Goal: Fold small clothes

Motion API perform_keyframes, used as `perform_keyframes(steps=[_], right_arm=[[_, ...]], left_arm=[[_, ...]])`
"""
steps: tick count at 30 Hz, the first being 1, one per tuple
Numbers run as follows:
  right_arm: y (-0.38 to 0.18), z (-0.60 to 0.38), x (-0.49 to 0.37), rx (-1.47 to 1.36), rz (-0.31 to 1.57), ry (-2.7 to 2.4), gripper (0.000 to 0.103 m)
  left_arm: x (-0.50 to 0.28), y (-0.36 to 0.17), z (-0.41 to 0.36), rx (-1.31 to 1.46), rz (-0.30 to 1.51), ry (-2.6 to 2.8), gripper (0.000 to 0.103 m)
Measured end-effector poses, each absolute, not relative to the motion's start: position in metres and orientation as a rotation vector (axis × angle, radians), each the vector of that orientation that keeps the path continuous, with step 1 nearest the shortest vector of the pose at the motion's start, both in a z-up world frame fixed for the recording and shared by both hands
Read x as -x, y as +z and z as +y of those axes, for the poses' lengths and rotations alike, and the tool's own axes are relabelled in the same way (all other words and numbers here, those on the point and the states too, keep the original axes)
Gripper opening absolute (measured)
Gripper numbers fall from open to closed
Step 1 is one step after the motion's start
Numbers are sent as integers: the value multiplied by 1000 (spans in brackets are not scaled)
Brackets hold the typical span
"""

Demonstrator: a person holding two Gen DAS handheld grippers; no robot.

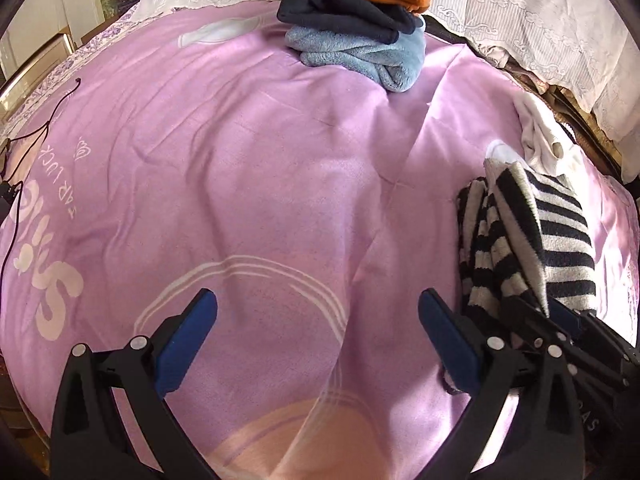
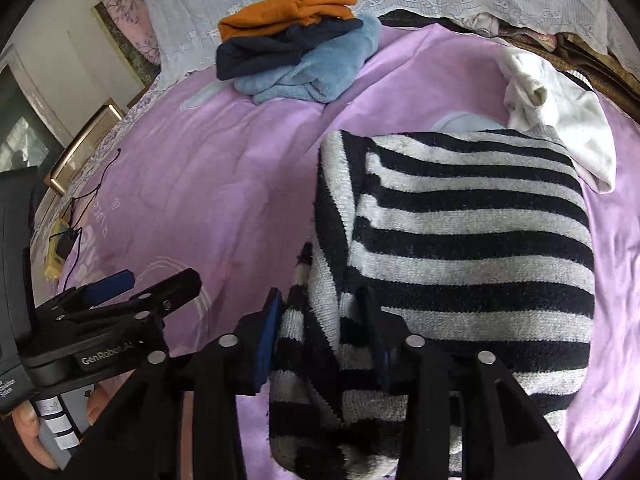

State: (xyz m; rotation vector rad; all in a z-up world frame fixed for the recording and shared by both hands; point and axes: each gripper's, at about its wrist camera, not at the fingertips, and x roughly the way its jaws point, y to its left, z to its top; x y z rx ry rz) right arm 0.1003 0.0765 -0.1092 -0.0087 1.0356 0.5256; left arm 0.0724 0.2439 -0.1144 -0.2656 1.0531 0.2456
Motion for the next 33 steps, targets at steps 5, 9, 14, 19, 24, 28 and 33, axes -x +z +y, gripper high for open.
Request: perform_keyframes(steps=[5,9,14,19,24,28,33], right_arm=[[-82,60,-86,-39,965,642,49],[-60,19,-66,-40,868,652,44],[-63,-24,-68,26,840,514,32],[-80,-40,-68,3,892,528,32],[-105,-12,-52,91,983,641,33],[-133,18,-50,175,1041,669,34],[-142,28,-57,180,1071,691,42]], left_arm=[[-64,-104,245,259,1027,231,98],[-64,-85,231,253,985,189,98],[-81,-66,181,141,953,99,98],[-99,-86,145,-13,995,138,98],[-105,-120,161,-33,1050,189,99],[-109,-132,169,-71,1041,193,99],[-113,-135,180,-14,1044,191,99]])
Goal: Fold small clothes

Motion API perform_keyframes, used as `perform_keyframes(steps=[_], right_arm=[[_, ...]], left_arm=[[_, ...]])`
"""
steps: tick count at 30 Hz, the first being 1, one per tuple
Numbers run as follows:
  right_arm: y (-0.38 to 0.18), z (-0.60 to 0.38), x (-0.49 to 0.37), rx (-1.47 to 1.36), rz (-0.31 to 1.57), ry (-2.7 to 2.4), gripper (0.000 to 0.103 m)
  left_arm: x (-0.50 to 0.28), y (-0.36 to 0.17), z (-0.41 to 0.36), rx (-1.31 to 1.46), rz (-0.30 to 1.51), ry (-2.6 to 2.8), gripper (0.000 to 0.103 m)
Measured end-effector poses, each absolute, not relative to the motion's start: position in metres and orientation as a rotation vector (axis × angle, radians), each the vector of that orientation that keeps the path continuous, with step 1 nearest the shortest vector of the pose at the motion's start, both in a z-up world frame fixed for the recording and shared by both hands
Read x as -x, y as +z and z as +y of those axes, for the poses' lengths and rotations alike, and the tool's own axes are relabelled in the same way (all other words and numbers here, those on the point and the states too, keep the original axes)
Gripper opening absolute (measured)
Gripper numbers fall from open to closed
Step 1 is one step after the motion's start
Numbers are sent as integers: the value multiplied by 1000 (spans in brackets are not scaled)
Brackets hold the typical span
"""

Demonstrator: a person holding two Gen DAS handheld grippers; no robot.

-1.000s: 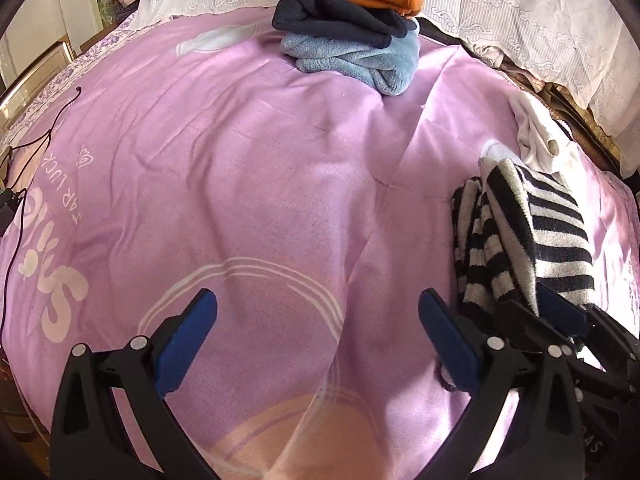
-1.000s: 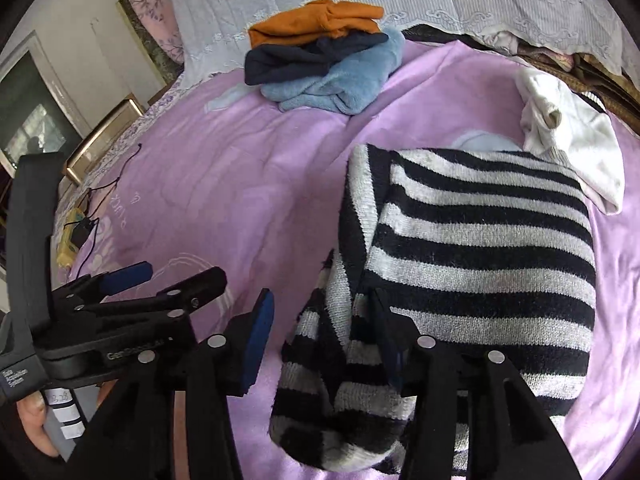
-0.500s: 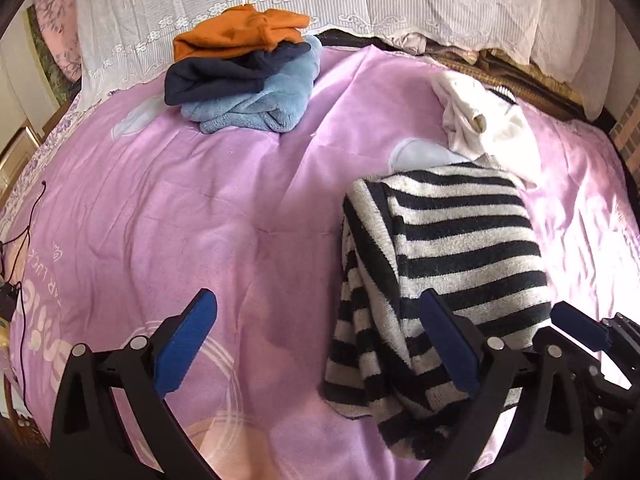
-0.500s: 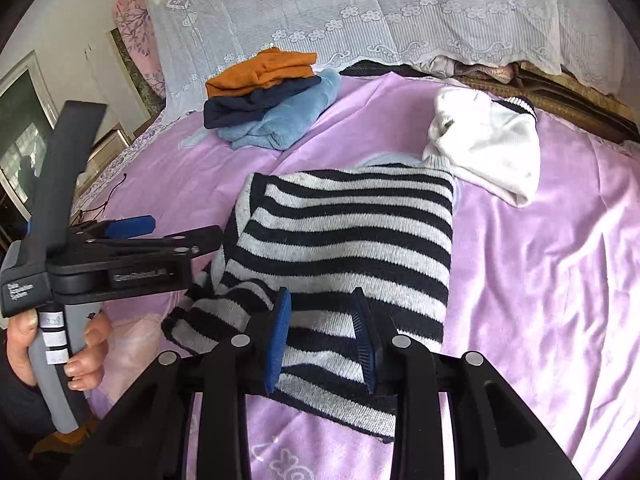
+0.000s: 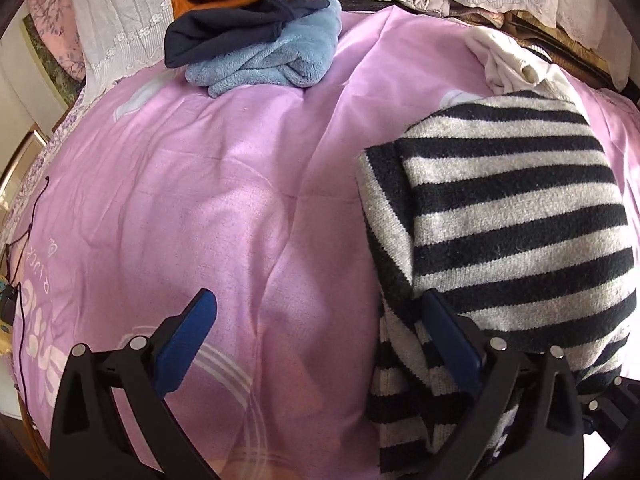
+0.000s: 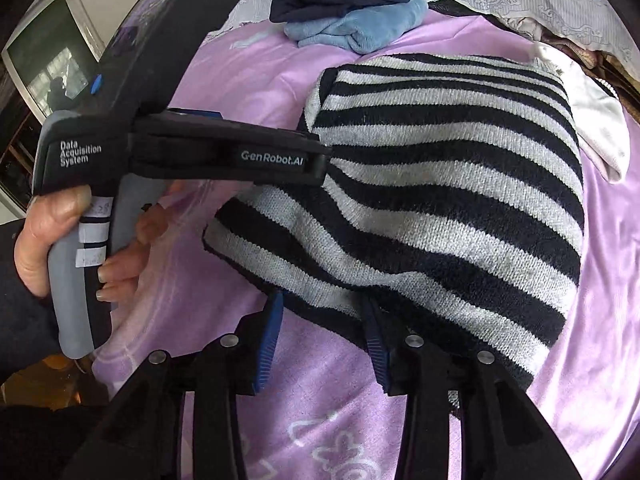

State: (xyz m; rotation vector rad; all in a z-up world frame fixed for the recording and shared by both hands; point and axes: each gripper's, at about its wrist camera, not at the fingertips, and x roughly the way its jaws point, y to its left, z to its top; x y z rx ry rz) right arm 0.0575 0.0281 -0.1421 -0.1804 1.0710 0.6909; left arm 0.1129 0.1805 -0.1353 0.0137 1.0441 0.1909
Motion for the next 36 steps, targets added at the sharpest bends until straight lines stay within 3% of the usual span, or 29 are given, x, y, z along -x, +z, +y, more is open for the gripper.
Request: perform_keyframes(steps=[10,22,36], right_arm=[[-82,-53,-72,-32,950,697,37],[-94,-34,-177,-137,1015,596,33],[-145,-32,-229,-122,1067,524,9]], left_arm=[[-58,-64,162,-21,890,71,98],[-63,-135,151,63,1059,33,99],[-88,-161,163,173,1045,-69,99]])
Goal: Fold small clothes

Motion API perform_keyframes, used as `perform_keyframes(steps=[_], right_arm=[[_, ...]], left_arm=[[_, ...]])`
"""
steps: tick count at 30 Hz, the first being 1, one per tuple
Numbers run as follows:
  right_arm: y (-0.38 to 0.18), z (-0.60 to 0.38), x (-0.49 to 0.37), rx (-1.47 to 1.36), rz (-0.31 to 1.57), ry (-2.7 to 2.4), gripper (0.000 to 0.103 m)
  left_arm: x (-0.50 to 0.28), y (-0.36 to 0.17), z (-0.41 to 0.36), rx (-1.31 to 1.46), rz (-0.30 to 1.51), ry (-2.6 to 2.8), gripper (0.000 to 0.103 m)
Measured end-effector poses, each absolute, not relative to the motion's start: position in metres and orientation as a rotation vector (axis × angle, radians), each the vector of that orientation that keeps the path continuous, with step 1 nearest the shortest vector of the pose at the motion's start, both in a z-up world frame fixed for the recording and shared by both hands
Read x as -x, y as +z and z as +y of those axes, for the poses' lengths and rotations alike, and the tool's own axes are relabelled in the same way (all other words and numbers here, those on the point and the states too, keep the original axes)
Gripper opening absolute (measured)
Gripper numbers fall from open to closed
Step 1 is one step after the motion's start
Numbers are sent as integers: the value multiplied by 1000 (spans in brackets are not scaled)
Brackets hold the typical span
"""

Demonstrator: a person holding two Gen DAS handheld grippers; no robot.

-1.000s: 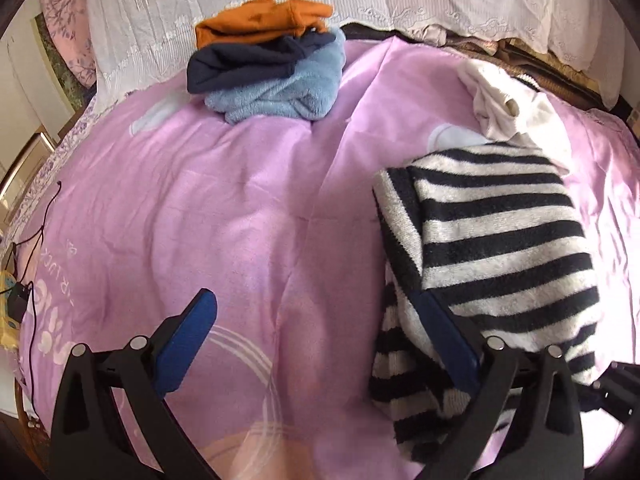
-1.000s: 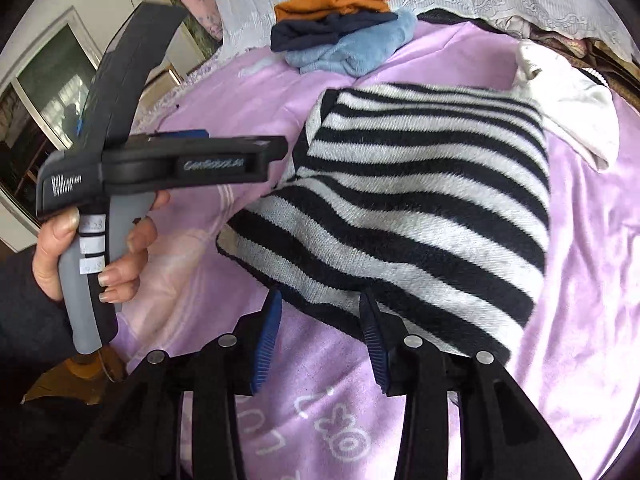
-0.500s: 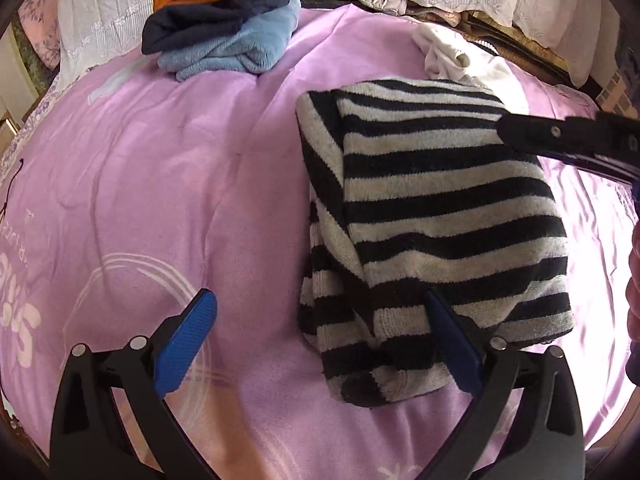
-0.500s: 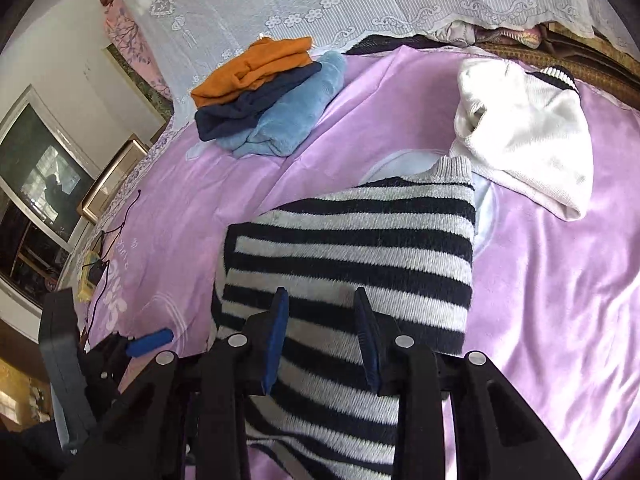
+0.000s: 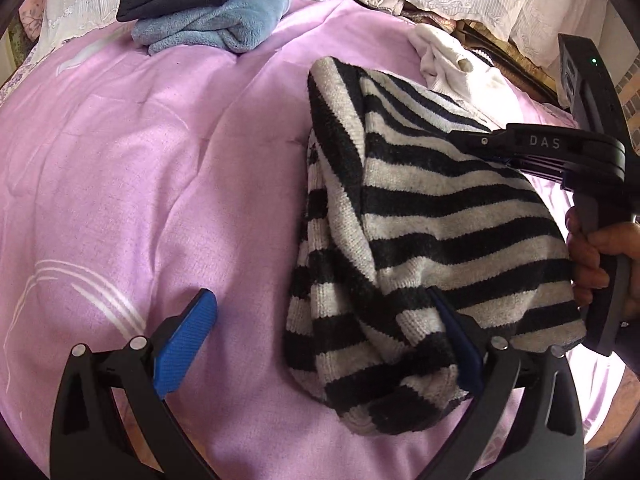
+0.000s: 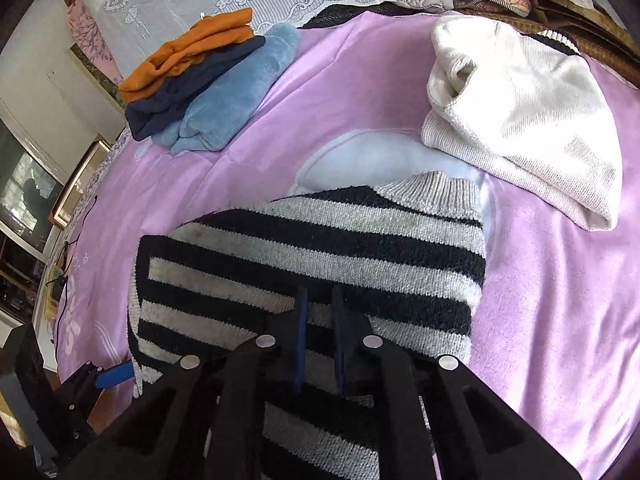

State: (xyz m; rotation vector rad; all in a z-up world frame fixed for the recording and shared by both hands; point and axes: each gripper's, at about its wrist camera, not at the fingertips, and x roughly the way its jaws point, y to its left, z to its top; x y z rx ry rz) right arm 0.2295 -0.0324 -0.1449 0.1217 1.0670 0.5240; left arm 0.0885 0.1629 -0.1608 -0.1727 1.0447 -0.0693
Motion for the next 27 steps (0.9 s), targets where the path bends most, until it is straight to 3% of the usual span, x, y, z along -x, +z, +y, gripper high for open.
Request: perform_keyframes(steps=[5,10,15,27], right_arm=[[-141,-36,-229,-147,1073,527,9],[-104,-50,-197,-193,992,536,26],[-79,-54,-147,-93,922,554,27],[-125,-64,-107,-50,1016,524,32]], left_arm=[[-94,-160,169,223,1079,-88,99],[-94,-123,167,171,1024,-54,99],[-113,-105,171,174,992,-17,99],[-113,-155,154,154,1104,-22,99]])
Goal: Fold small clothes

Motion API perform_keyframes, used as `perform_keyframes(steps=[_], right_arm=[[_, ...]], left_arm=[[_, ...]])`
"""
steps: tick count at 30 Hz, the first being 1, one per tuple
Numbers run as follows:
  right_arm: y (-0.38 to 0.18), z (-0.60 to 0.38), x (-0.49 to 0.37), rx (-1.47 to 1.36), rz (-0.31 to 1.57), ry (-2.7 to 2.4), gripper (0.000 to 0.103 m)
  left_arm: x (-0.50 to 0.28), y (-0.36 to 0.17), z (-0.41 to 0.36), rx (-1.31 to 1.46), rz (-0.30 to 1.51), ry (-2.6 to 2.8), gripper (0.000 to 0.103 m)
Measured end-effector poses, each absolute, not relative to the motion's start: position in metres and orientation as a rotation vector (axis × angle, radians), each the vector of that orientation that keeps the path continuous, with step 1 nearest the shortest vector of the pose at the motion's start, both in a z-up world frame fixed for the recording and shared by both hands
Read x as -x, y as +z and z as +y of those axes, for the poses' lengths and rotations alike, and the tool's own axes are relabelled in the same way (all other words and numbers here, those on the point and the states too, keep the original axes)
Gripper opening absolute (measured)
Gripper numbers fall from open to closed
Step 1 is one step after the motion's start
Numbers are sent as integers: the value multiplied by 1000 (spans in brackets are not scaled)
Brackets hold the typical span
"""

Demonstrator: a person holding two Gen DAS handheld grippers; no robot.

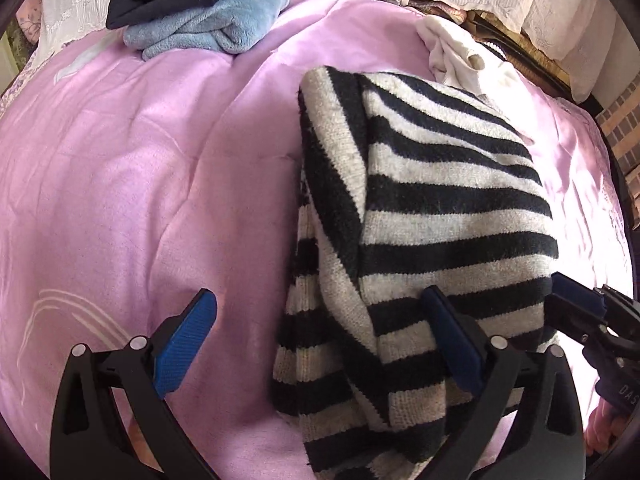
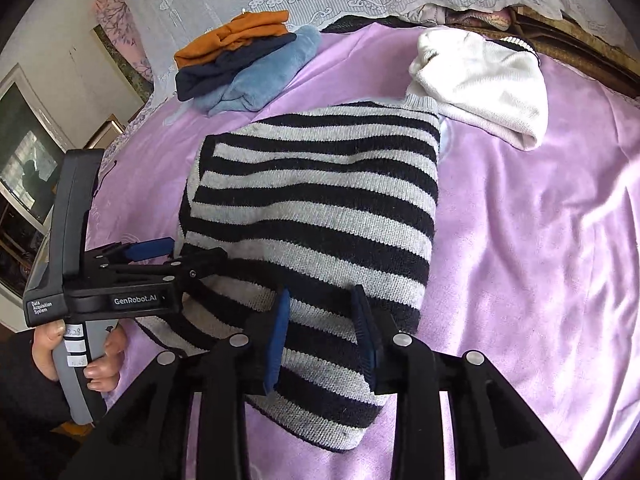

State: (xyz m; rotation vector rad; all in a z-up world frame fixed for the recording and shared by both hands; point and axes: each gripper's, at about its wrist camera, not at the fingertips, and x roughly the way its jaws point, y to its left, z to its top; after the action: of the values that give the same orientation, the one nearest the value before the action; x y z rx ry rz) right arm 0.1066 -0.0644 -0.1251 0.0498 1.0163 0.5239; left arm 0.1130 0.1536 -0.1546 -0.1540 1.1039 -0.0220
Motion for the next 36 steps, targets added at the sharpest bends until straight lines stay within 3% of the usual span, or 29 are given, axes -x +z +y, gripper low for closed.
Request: perform_keyframes(steps=[15,19,29,36], right_arm=[[-127,-64,-106,-57,1026,522,33],[-124,-63,-112,-60,1059,542,39],[-94,-65,-128,-69,1012,509,40],[-116,-64,-144,-79,1051,505,43]], left_arm=[[-107,-152,143,67,1059,17,99],[-108,-151,142,66,1062,22,99],[-113,-148,144,61,1082,18,99],[-115,-152,148,98,1090,-14,99]])
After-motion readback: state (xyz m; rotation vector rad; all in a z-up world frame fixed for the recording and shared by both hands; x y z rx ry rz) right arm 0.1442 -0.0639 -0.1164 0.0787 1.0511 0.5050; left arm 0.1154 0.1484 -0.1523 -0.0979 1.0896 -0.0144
